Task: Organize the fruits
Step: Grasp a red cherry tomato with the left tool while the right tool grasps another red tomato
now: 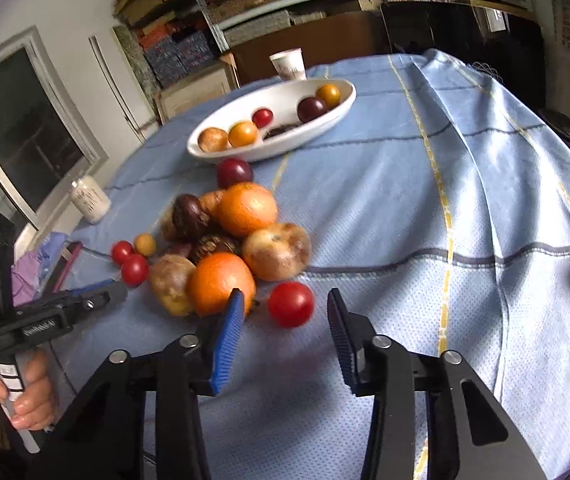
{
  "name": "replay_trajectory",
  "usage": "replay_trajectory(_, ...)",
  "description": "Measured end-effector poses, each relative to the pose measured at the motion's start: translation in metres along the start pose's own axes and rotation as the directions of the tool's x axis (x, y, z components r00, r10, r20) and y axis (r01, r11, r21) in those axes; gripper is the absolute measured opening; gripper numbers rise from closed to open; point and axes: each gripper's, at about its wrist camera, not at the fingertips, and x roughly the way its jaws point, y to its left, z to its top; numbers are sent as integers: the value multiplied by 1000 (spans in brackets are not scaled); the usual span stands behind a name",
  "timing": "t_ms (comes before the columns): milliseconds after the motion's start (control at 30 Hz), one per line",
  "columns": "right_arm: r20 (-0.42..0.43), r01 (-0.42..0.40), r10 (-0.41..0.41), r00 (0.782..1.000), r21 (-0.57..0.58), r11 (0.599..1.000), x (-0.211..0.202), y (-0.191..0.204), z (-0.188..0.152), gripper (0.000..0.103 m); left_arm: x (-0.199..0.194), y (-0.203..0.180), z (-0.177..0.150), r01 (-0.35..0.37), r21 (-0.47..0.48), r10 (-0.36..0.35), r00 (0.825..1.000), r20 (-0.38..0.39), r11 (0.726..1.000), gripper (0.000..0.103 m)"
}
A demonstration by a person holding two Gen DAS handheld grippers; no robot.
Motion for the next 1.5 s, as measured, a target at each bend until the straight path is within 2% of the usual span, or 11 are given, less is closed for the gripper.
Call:
replay_trajectory(67,-18,-2,2,1000,-10,1000,4,2,-1,36,0,-2,0,-7,7,7,1000,5,1000,33)
replay_trajectory(167,-35,5,-5,999,-18,1000,7,5,-1,36,4,-2,5,-67,14,67,998,4,998,33)
replay_trajectory(300,-50,12,-12,999,-11,1000,11,5,0,36,16,1,13,-79,6,79,996,-40,997,34)
replay_trajectory(667,-65,49,-50,997,-18,999,19,7,4,35,35,-13,27,-131,87,136,989,-54,988,34)
replay_trajectory(800,-68,47,-48,997,-19,999,20,7,5,26,36,-14,28,-130,88,135,989,-55,988,34)
replay_trajectory(1133,-43,14,-13,999,12,1000,15,2,4,25,27,-4,27,-120,32,120,993,-21,992,31)
replay_trajectory(1333,-27,-8,9,1000,36,999,13,-2,5,25,14,-5,24,-112,36,111,993,34,993,31)
replay_trajectory(1500,-20,-24,25,999,51,998,13,-4,5,25,9,-5,22,-104,36,102,994,50,994,31)
